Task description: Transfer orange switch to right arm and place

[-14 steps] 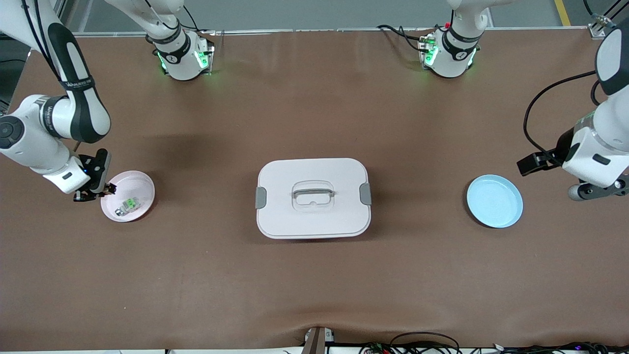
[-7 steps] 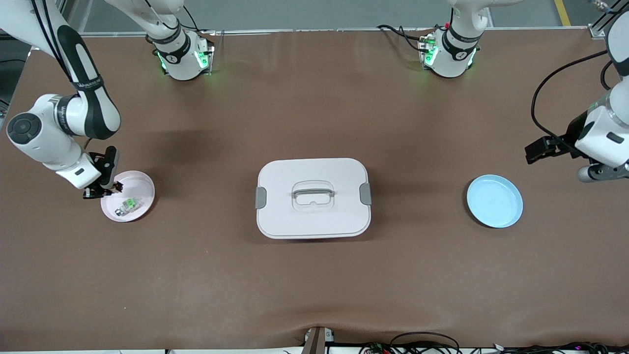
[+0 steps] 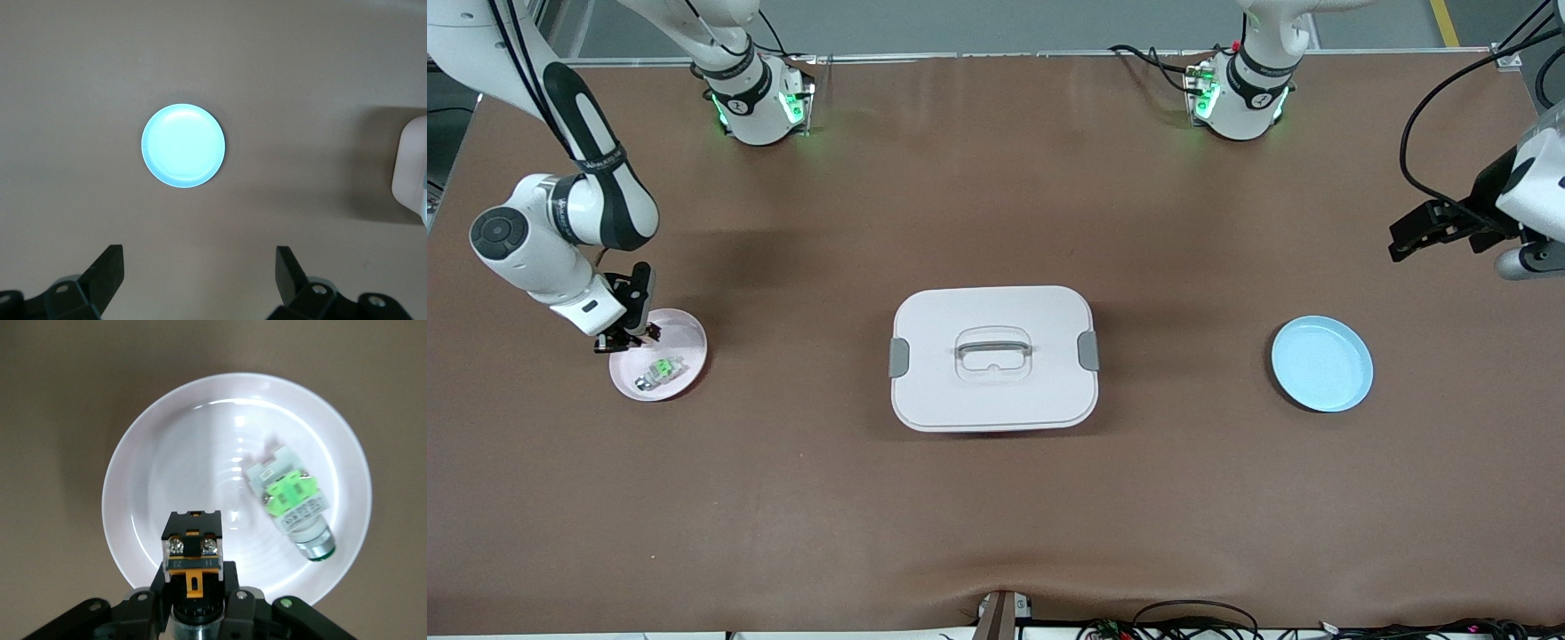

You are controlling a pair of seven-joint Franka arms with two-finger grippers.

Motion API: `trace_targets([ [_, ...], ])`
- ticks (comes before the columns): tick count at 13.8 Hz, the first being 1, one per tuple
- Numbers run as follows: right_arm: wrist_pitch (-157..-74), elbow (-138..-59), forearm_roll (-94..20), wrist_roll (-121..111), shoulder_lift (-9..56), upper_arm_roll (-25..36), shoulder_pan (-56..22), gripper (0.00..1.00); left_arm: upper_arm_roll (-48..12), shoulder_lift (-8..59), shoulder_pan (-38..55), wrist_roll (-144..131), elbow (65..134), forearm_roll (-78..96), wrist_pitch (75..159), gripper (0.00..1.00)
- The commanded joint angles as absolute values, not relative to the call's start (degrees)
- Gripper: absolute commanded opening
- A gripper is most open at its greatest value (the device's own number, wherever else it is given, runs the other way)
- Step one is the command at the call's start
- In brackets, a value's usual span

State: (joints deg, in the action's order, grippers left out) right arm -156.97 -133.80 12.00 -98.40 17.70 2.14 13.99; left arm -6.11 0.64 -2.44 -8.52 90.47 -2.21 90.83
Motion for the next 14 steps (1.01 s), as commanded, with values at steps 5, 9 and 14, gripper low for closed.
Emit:
trace_targets([
  [5,-161.02,-135.61,13.71,-98.96,19.25,1.5,15.64,0.17,-5.71,-1.49,-1.93,-7.29,91.58,0.34,89.82,1.0],
  [9,-161.02,-135.62,13.71,-98.88,18.9,1.49,16.0,0.64,-6.94,-1.41,-1.67,-7.29,91.58,0.26,88.33,1.0],
  [14,-161.63,-135.27,13.19,-101.77,17.58,1.41,16.0,1.0,-6.94,-1.58,-1.67,-4.84,91.67,-0.53,87.89,1.0],
])
